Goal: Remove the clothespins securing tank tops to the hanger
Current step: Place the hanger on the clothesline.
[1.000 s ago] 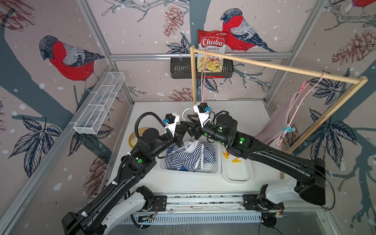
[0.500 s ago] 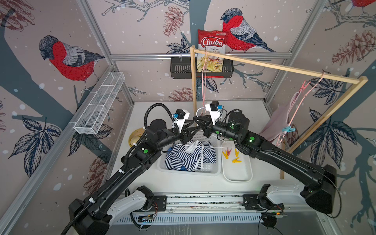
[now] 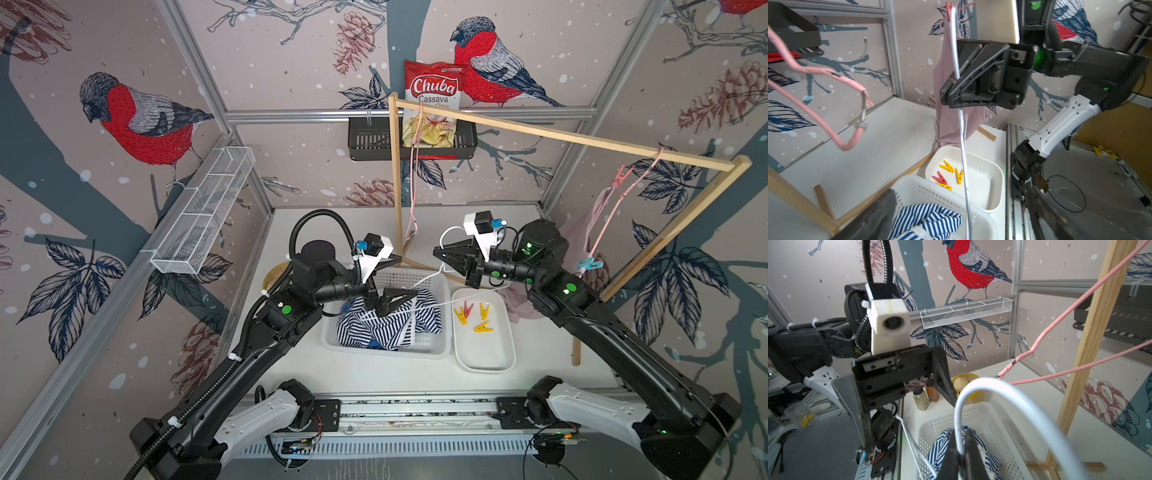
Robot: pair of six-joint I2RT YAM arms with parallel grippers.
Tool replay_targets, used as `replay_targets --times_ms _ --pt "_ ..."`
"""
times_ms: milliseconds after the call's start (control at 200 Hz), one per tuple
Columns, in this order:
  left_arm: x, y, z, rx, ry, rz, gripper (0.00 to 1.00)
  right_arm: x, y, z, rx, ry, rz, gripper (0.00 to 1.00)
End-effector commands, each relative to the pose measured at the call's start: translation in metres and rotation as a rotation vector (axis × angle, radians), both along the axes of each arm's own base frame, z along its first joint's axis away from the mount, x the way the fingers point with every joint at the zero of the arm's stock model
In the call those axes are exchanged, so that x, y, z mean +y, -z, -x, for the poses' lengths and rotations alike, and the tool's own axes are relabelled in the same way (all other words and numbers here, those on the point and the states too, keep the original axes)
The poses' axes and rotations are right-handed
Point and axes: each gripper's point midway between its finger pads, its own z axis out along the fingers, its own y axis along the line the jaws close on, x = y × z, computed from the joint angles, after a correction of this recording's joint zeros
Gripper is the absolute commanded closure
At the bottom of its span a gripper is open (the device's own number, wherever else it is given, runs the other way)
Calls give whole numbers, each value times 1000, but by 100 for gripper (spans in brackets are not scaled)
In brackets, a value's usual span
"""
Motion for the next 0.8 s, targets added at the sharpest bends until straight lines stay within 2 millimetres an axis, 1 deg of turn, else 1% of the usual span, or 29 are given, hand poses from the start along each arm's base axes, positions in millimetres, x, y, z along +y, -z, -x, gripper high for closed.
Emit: replay_targets --times_ms 0,90,185,340,425,440,470,515,565,690,715,740,790 --pt "3 16 16 30 65 -59 5 -7 9 6 -51 -48 49 100" --pt "8 31 14 72 32 -112 8 -17 5 -6 -70 -4 48 100" --pt "12 42 13 104 -1 -145 11 -24 -2 -15 -85 22 43 100" --pt "17 59 9 149 -49 -186 16 -30 -12 -18 -113 31 37 100" --pt "18 60 7 157 -61 -188 18 -31 -16 -18 -120 29 33 100" --pt "18 69 6 173 -68 -201 19 -31 -17 -18 -121 28 31 100" --pt "20 73 2 176 -94 -211 21 -31 -19 -17 -124 23 28 100" --pt "21 76 -2 177 -119 -219 26 -31 -19 -17 -125 21 25 100" --pt "21 79 -3 178 -121 -221 28 -32 -20 -16 -126 20 24 100" --pt "19 78 0 184 -98 -204 35 -33 -20 -17 -126 23 25 100" --pt "18 78 1 183 -93 -200 37 -33 -21 -16 -128 23 25 100" --pt "18 77 2 180 -86 -196 42 -33 -22 -16 -129 25 23 100" --pt "18 77 4 169 -82 -194 58 -34 -22 -17 -131 28 22 100"
